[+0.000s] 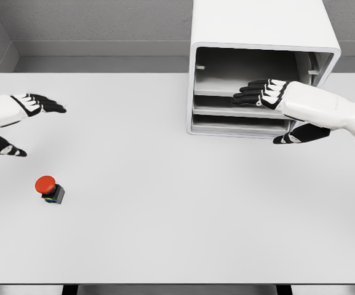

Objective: Slide open multi-storey tabletop storage cabinets and put open load switch and slide close multi-storey tabletop storage cabinets

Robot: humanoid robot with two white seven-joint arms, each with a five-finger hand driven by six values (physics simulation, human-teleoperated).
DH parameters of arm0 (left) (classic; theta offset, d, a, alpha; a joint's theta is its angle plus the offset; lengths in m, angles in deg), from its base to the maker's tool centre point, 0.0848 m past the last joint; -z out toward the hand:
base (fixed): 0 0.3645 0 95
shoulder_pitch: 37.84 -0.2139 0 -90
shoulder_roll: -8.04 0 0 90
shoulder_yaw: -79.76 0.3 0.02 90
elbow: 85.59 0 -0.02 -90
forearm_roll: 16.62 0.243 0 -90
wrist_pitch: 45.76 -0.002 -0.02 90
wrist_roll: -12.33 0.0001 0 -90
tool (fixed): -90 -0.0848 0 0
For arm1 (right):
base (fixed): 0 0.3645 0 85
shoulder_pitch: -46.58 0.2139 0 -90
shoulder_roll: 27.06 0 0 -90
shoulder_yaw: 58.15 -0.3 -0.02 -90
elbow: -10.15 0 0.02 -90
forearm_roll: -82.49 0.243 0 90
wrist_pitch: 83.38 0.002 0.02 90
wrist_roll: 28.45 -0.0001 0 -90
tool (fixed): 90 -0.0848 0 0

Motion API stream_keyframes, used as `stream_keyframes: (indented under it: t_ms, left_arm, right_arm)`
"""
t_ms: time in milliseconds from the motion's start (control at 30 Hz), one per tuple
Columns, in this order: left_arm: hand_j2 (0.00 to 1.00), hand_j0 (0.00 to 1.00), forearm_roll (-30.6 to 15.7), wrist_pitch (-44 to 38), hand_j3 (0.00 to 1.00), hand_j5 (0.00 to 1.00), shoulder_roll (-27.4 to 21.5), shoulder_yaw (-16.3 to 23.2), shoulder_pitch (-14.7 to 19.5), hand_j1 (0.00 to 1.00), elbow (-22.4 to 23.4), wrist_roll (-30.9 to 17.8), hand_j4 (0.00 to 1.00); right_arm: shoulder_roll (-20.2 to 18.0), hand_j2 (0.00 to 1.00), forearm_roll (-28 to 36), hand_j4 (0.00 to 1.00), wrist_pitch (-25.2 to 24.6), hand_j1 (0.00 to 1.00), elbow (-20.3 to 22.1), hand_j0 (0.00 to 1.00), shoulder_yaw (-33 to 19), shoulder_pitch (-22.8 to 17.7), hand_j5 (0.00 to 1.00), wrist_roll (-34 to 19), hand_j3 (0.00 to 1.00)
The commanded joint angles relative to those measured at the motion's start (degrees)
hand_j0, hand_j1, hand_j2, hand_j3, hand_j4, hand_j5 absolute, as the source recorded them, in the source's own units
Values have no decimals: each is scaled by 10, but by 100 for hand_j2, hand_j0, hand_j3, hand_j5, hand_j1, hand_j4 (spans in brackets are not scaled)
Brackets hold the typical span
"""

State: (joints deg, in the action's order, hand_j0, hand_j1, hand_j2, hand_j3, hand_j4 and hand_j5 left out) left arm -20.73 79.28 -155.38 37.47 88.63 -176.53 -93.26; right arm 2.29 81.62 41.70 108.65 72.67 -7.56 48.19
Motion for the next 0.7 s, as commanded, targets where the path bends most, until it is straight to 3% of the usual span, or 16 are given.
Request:
stream_keyframes:
  t_ms: [0,133,167,333,433,500,667]
  left_arm:
    - [100,100,-91,0,100,100,-56,10,0,100,-42,-42,100]
    - [100,100,-102,0,100,100,-55,10,-4,100,-43,-40,100]
    - [100,100,-95,0,100,100,-55,12,-6,100,-43,-40,100]
    - [100,100,-52,0,100,100,-47,15,-23,100,-33,-44,100]
    - [100,100,-39,0,100,100,-47,15,-35,100,-28,-40,100]
    - [100,100,-26,0,100,100,-45,16,-35,100,-22,-39,100]
    - [100,100,-12,0,100,100,-13,9,-61,100,-3,-37,100]
  right_arm:
    - [3,100,4,100,-1,100,0,100,0,0,100,0,100]
    - [20,100,5,100,-1,100,-4,100,2,4,100,-3,100]
    - [40,100,5,100,-1,100,-6,100,2,4,100,-3,100]
    - [64,100,3,100,-1,100,-15,100,10,4,100,-3,100]
    - [67,100,3,100,-1,100,-32,100,13,23,100,-3,100]
    - [69,100,2,100,-1,100,-40,100,44,46,100,-4,100]
    - [70,100,-1,100,-1,100,-76,100,49,46,100,-7,100]
